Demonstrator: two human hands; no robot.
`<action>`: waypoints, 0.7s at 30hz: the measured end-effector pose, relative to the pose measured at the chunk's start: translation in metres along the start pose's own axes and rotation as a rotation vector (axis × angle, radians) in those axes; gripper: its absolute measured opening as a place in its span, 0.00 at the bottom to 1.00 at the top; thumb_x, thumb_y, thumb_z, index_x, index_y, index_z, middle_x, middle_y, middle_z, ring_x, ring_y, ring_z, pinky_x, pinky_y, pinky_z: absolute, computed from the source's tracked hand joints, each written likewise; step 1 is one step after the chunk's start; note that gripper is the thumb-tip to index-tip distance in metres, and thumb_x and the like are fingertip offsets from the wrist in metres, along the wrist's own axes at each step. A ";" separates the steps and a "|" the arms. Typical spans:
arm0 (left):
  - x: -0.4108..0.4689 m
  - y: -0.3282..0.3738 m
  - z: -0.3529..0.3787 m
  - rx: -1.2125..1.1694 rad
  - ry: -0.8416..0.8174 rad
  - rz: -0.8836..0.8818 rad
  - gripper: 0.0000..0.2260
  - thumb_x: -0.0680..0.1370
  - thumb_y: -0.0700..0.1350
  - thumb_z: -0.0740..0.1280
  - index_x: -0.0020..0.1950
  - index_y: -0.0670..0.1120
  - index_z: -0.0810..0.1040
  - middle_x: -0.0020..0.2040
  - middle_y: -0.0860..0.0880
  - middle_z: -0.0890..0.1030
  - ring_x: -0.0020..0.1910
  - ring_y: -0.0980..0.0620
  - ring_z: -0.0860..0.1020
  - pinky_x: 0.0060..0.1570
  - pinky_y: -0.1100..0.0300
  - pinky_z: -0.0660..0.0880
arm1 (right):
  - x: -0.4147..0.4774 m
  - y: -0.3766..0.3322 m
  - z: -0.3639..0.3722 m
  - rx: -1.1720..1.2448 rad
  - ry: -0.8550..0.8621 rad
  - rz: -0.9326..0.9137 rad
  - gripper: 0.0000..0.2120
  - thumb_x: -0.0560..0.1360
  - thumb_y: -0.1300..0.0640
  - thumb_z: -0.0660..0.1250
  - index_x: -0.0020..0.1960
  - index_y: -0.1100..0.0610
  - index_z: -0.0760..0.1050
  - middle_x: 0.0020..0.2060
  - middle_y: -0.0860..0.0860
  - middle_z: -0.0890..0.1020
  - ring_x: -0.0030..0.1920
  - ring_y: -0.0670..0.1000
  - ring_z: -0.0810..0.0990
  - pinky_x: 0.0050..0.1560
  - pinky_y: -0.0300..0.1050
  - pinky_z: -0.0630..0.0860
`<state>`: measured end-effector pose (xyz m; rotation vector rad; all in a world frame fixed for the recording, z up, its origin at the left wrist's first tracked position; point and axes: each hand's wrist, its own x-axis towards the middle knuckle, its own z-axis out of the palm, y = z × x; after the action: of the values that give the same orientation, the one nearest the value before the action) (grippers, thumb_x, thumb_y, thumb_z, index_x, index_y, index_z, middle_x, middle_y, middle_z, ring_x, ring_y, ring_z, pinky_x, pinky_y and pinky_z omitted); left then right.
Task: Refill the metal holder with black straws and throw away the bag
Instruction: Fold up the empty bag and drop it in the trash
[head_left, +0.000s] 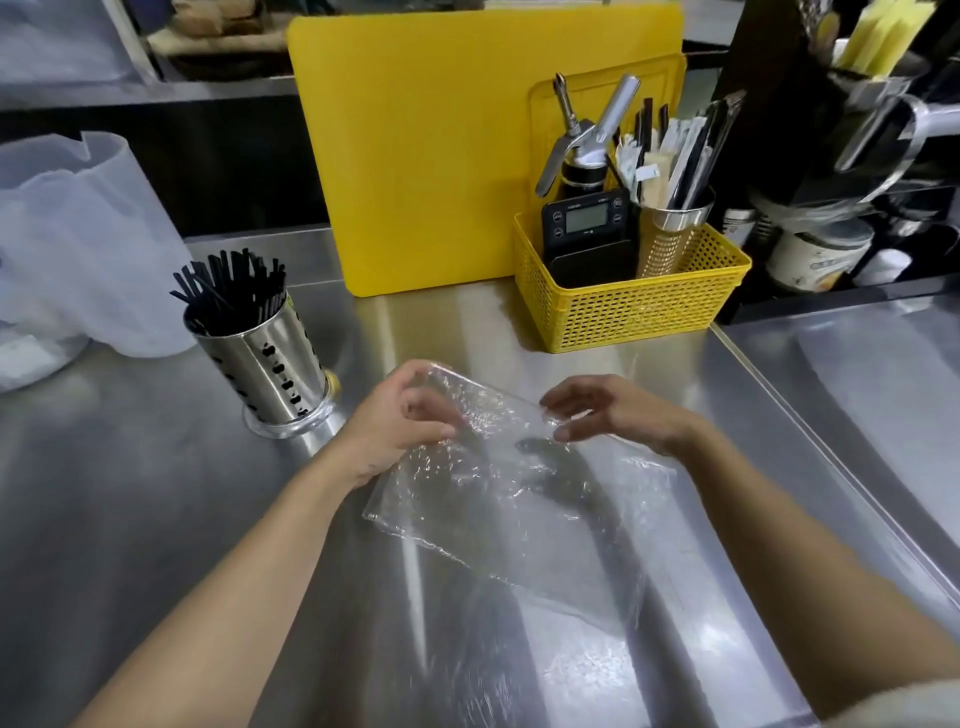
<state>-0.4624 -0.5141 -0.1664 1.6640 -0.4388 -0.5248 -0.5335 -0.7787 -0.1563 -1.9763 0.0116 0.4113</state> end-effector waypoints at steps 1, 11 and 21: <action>0.000 0.006 0.000 0.014 -0.023 0.013 0.23 0.68 0.27 0.70 0.56 0.47 0.69 0.35 0.51 0.83 0.35 0.57 0.80 0.34 0.64 0.76 | 0.002 -0.005 0.003 -0.017 -0.034 -0.017 0.08 0.69 0.64 0.71 0.48 0.57 0.80 0.45 0.54 0.84 0.46 0.50 0.82 0.51 0.44 0.77; -0.013 0.018 -0.037 -0.635 0.157 -0.222 0.34 0.72 0.70 0.53 0.64 0.44 0.68 0.47 0.46 0.84 0.46 0.49 0.82 0.53 0.48 0.71 | 0.006 -0.012 0.025 0.708 0.181 -0.153 0.05 0.67 0.68 0.68 0.36 0.62 0.74 0.30 0.54 0.80 0.33 0.52 0.78 0.32 0.43 0.76; -0.017 0.009 0.023 -0.255 0.212 -0.373 0.17 0.70 0.51 0.72 0.54 0.46 0.75 0.51 0.45 0.79 0.47 0.48 0.77 0.57 0.44 0.74 | 0.019 0.002 0.041 0.815 0.446 -0.094 0.08 0.71 0.71 0.65 0.36 0.61 0.74 0.32 0.55 0.78 0.33 0.50 0.76 0.37 0.41 0.76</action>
<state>-0.4891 -0.5246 -0.1585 1.5371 0.0960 -0.6397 -0.5277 -0.7404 -0.1788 -1.2152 0.3189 -0.1072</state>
